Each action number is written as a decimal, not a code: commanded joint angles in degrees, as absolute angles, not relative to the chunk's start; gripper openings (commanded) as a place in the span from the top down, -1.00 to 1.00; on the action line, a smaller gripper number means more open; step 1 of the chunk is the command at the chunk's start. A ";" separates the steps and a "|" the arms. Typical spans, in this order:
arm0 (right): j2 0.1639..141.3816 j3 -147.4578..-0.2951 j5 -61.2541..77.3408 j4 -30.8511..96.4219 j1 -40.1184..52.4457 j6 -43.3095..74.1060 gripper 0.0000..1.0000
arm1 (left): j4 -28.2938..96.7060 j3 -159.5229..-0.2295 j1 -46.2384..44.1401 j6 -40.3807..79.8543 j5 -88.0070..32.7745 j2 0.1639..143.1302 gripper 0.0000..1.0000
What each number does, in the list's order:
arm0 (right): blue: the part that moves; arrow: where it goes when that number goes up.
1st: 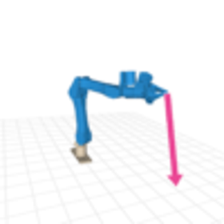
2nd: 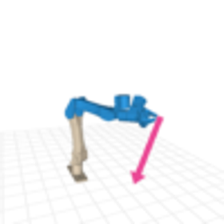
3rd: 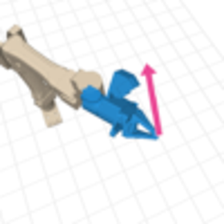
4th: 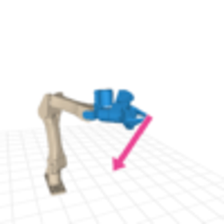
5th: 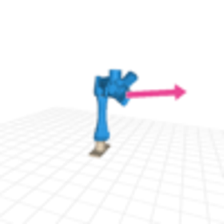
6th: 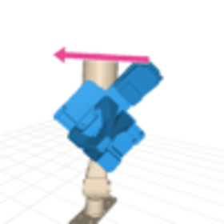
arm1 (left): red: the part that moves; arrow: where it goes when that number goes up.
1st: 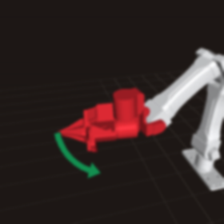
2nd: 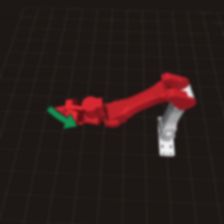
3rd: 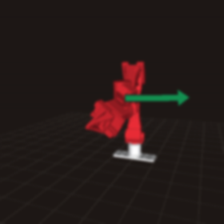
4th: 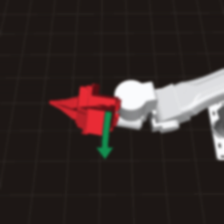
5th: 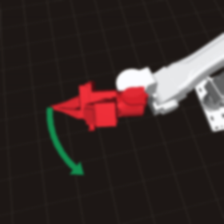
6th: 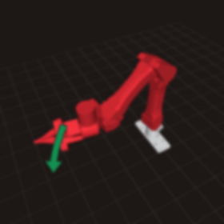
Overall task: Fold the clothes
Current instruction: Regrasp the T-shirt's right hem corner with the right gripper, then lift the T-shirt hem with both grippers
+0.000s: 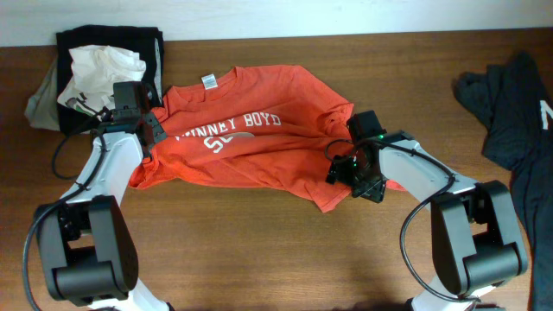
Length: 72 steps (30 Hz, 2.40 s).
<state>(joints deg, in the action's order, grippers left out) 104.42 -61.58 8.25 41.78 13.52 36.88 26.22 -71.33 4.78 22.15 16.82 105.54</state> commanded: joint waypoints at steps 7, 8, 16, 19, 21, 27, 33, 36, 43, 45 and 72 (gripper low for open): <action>106.10 -63.18 5.67 38.48 12.99 37.78 0.92 | 26.22 -71.33 4.67 22.92 16.25 104.55 0.98; 105.89 -64.86 5.67 39.88 12.49 37.78 0.92 | 26.24 -71.33 4.67 22.92 16.25 104.55 0.98; 106.43 -80.16 5.67 33.26 10.85 35.64 0.92 | 26.00 -71.29 4.67 22.94 16.23 105.91 0.98; 111.46 -80.16 -1.58 24.16 10.83 35.64 0.92 | 25.56 -71.29 4.67 22.94 16.21 107.66 0.97; 114.39 -80.16 -7.77 21.26 10.31 35.59 0.92 | 25.58 -71.29 4.67 22.94 16.16 108.88 0.98; 115.46 -84.99 -6.72 29.54 0.01 30.22 -0.97 | 25.52 -71.29 4.67 22.94 15.59 110.72 0.97; 114.59 -94.35 7.81 56.62 -4.05 23.75 -0.97 | 25.28 -71.29 4.67 22.92 15.59 110.74 0.98; 112.40 -93.95 7.03 62.96 -0.93 24.01 -0.97 | 25.19 -71.29 4.67 22.92 15.62 110.74 0.98; 109.62 -83.20 3.05 67.96 14.09 28.80 -0.98 | 25.43 -71.29 4.67 22.92 15.62 110.74 0.97; 109.62 -78.96 2.33 65.89 17.21 29.63 -0.97 | 25.43 -71.29 4.67 22.92 15.59 110.74 0.97; 109.86 -68.10 -2.63 46.41 12.95 33.54 0.92 | 34.81 -72.99 4.67 22.63 15.66 106.26 0.82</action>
